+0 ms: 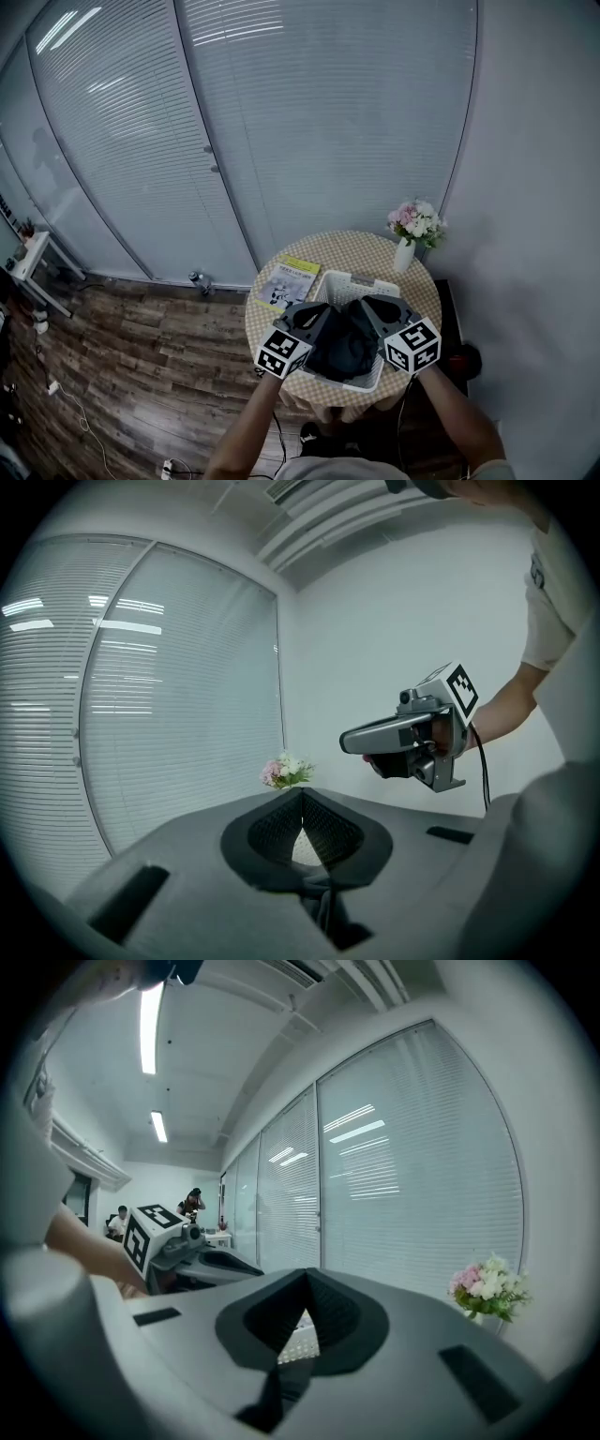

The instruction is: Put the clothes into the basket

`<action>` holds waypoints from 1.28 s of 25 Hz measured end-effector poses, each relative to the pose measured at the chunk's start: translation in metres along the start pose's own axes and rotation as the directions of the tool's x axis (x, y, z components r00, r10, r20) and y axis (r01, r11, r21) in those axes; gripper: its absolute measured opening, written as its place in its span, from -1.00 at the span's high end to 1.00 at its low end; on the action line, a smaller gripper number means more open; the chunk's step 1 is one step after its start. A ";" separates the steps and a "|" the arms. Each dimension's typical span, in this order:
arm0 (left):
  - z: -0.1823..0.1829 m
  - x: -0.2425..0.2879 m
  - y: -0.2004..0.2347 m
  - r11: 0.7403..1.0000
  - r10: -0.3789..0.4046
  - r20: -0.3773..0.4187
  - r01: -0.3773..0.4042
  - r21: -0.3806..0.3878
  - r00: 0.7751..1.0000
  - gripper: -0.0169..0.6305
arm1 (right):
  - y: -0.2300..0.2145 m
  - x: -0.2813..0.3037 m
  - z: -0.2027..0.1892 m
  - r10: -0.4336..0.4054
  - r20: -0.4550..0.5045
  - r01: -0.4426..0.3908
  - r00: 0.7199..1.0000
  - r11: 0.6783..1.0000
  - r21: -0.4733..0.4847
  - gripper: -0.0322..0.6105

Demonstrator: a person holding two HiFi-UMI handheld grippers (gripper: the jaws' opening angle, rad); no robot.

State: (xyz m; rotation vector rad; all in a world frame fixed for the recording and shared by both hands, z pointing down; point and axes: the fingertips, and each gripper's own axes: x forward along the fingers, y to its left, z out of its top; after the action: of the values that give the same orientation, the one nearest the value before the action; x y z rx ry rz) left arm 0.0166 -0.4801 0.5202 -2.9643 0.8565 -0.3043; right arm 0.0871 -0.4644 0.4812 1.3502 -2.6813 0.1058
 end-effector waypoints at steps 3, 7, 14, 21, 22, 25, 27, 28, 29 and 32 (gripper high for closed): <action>0.004 0.003 -0.013 1.000 -0.011 0.000 0.011 0.024 1.000 0.91 | -0.008 -0.020 -0.005 -0.037 0.026 0.036 0.999 0.999 0.034 0.84; 0.001 0.004 -0.030 0.997 -0.031 -0.016 0.032 0.068 0.999 0.91 | -0.015 -0.043 -0.023 -0.089 0.021 0.088 0.996 0.995 0.057 0.84; -0.004 -0.008 -0.041 1.000 -0.015 0.015 0.015 -0.016 1.000 0.91 | -0.012 -0.073 -0.049 -0.153 0.011 0.151 0.988 0.985 0.079 0.84; -0.012 -0.024 -0.041 0.993 0.058 0.036 -0.054 -0.106 0.998 0.91 | 0.001 -0.094 -0.071 -0.167 -0.002 0.166 0.986 0.978 0.125 0.84; -0.013 -0.026 -0.040 0.989 0.074 0.046 -0.067 -0.130 0.996 0.91 | 0.000 -0.095 -0.072 -0.175 0.004 0.173 0.985 0.975 0.139 0.84; -0.018 -0.026 -0.041 0.988 0.097 0.049 -0.091 -0.121 0.994 0.91 | -0.002 -0.095 -0.072 -0.185 0.010 0.182 0.983 0.972 0.148 0.84; -0.023 -0.025 -0.042 0.990 0.098 0.029 -0.095 -0.104 0.995 0.91 | -0.003 -0.094 -0.071 -0.185 0.009 0.182 0.983 0.973 0.142 0.84; -0.024 -0.024 -0.044 0.991 0.095 0.029 -0.091 -0.097 0.995 0.91 | -0.004 -0.093 -0.070 -0.185 0.008 0.182 0.983 0.974 0.137 0.84; -0.023 -0.023 -0.045 0.992 0.091 0.036 -0.087 -0.092 0.995 0.91 | -0.004 -0.092 -0.068 -0.183 0.008 0.181 0.983 0.974 0.134 0.84; -0.017 -0.023 -0.046 0.992 0.086 0.051 -0.081 -0.093 0.995 0.91 | -0.002 -0.087 -0.061 -0.174 0.015 0.171 0.985 0.978 0.119 0.84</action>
State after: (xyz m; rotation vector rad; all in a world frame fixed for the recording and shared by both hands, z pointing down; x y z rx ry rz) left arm 0.0186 -0.4292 0.5367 -2.9921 1.0113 -0.1847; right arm 0.1459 -0.3887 0.5284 1.6227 -2.6000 0.2329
